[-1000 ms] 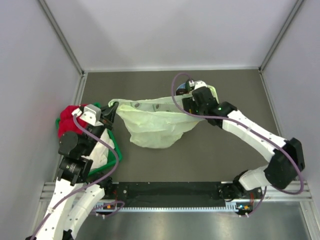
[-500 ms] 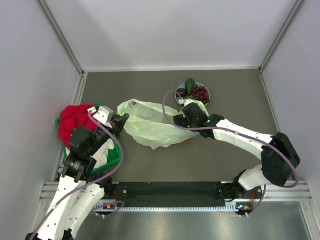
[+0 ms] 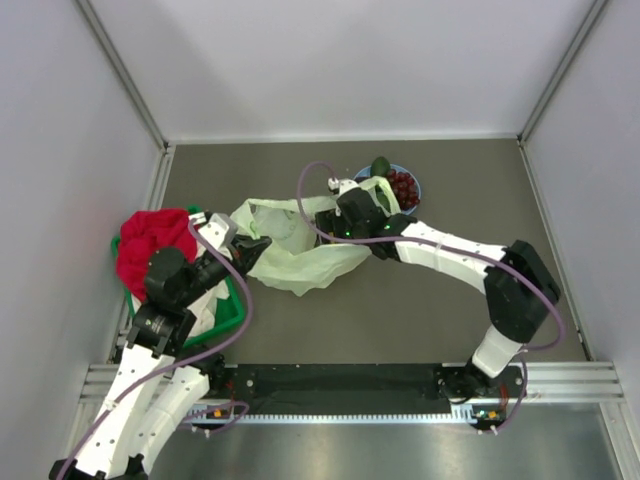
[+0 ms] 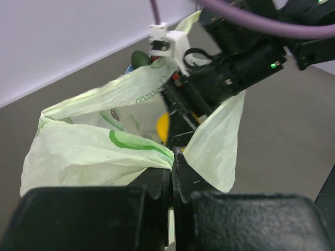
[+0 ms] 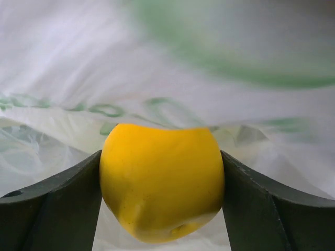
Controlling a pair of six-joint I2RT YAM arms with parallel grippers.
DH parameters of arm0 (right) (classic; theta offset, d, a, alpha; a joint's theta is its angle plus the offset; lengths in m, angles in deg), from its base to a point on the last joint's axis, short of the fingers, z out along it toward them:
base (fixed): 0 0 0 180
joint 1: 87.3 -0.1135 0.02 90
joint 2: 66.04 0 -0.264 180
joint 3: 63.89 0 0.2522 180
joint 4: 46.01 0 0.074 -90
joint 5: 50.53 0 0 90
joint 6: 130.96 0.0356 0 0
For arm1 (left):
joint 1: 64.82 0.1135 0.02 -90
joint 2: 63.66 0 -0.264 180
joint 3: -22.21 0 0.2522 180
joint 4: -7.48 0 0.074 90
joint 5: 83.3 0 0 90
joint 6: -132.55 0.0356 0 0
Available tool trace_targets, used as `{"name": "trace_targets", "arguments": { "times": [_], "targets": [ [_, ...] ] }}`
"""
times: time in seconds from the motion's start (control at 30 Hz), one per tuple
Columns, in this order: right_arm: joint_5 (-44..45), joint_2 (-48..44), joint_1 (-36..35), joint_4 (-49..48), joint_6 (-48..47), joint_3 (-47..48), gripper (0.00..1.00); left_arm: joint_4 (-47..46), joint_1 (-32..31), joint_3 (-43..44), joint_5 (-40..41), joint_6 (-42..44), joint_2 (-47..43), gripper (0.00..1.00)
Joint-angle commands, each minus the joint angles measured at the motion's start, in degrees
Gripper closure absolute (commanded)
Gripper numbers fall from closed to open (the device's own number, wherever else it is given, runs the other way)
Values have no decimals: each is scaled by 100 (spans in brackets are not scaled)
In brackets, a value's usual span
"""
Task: Place the fruits into the plastic bag
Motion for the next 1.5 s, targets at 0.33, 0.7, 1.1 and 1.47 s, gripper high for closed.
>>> {"name": "trace_targets", "arguments": {
  "times": [0.33,0.7,1.1,1.47],
  "targets": [
    [464,1607,-415,-340,-21,747,41,-125,15,-77,110,7,-94,100],
    [-160,1335,-423,-621,-30,580,3,6,24,-42,470,42,-25,100],
    [-134,-9,-423,-946,49,229,1,68,15,-33,672,33,-16,100],
    [-416,-1170,-423,-2239,453,-852,2,86,15,-42,717,25,-24,100]
  ]
}}
